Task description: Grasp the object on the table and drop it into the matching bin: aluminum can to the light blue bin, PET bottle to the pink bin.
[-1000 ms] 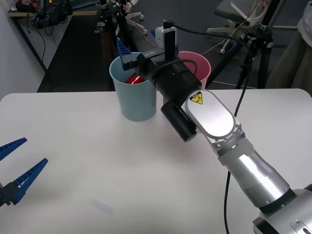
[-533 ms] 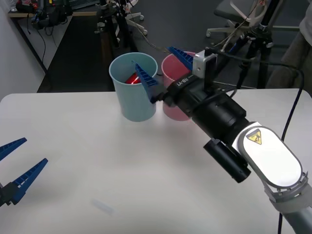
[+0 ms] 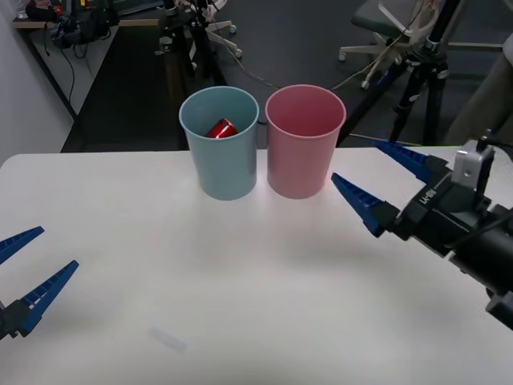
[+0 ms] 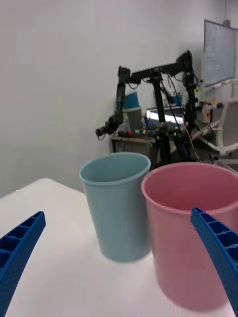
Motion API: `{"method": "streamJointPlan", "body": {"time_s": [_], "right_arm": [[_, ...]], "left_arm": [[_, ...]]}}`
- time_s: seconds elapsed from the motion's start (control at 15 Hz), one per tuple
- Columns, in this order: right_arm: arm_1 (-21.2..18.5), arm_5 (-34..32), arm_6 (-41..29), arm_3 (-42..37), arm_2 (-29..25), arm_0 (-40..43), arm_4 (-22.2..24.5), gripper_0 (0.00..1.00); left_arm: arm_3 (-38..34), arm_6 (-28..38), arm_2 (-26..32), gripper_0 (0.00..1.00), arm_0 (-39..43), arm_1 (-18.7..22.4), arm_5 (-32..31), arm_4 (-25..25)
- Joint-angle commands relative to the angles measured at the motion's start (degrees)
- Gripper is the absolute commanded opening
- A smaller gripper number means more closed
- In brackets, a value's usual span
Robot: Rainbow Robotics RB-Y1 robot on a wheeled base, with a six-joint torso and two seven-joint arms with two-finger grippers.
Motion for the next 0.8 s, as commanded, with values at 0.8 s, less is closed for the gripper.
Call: {"method": "streamJointPlan", "body": {"time_s": [0.8], "right_arm": [[3.3, -23.9, 5.1, 5.7, -28.2, 14.4, -0.9, 1.0]], "left_arm": [[0.0, 0.0, 0.0, 1.0, 0.0, 0.0, 0.0, 0.0]]}}
